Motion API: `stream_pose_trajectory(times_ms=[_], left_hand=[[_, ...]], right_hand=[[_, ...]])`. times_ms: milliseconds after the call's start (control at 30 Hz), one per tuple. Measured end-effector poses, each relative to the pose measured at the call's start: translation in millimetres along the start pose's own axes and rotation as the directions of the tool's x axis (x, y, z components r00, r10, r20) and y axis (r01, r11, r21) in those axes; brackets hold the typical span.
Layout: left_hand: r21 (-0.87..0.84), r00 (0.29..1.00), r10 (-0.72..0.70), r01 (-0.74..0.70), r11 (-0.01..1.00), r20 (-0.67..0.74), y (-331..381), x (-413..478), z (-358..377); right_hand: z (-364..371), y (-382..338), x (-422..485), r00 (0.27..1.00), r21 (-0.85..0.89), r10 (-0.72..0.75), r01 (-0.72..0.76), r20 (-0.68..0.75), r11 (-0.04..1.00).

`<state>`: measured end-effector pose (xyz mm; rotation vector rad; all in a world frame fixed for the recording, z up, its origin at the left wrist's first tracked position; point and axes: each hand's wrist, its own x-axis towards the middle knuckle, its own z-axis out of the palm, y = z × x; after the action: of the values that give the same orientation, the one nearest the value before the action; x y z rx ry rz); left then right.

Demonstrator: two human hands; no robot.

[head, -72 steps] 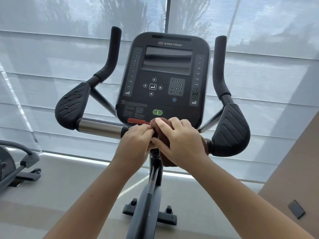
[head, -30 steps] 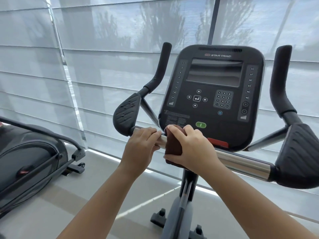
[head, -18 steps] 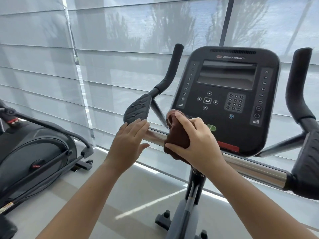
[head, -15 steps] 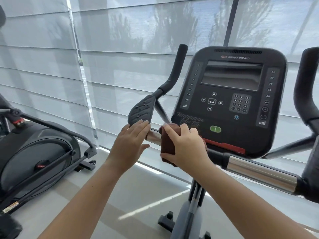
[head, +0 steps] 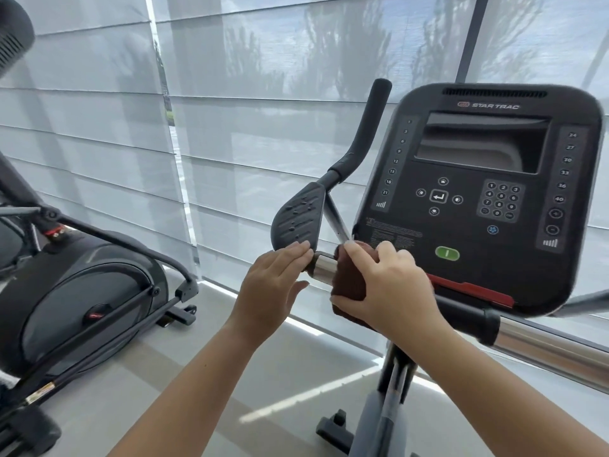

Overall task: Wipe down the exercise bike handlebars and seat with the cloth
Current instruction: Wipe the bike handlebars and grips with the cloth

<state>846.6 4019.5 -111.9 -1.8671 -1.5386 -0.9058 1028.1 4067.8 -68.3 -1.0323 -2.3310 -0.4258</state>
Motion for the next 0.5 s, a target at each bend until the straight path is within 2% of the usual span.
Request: stream_pose_trajectory(times_ms=[100,200,300,367,500], left_hand=[[0.006,0.999,-0.001,0.001,1.0,-0.043,1.1,-1.6,1.9],[0.015,0.999,-0.003,0.003,1.0,-0.049,3.8,-2.9,3.2],[0.026,0.999,0.004,-0.003,1.0,-0.047,4.5,-4.2,4.2],[0.01,0.998,0.0,0.0,1.0,-0.064,3.1,-4.7,6.0],[-0.005,0.996,-0.025,0.025,1.0,-0.08,5.4,-4.8,10.5]], right_hand=[[11.6,-28.1,21.9,0.995,-0.012,-0.026,0.028,0.094,1.0],[6.6,-20.0,14.7,0.993,-0.02,-0.037,0.039,0.11,0.999],[-8.0,14.1,-16.7,1.0,-0.019,-0.011,0.011,-0.018,1.0],[-11.3,31.2,-36.2,0.996,-0.084,0.009,-0.016,-0.089,0.996],[-4.0,17.3,-29.6,0.993,-0.123,0.048,-0.061,-0.107,0.991]])
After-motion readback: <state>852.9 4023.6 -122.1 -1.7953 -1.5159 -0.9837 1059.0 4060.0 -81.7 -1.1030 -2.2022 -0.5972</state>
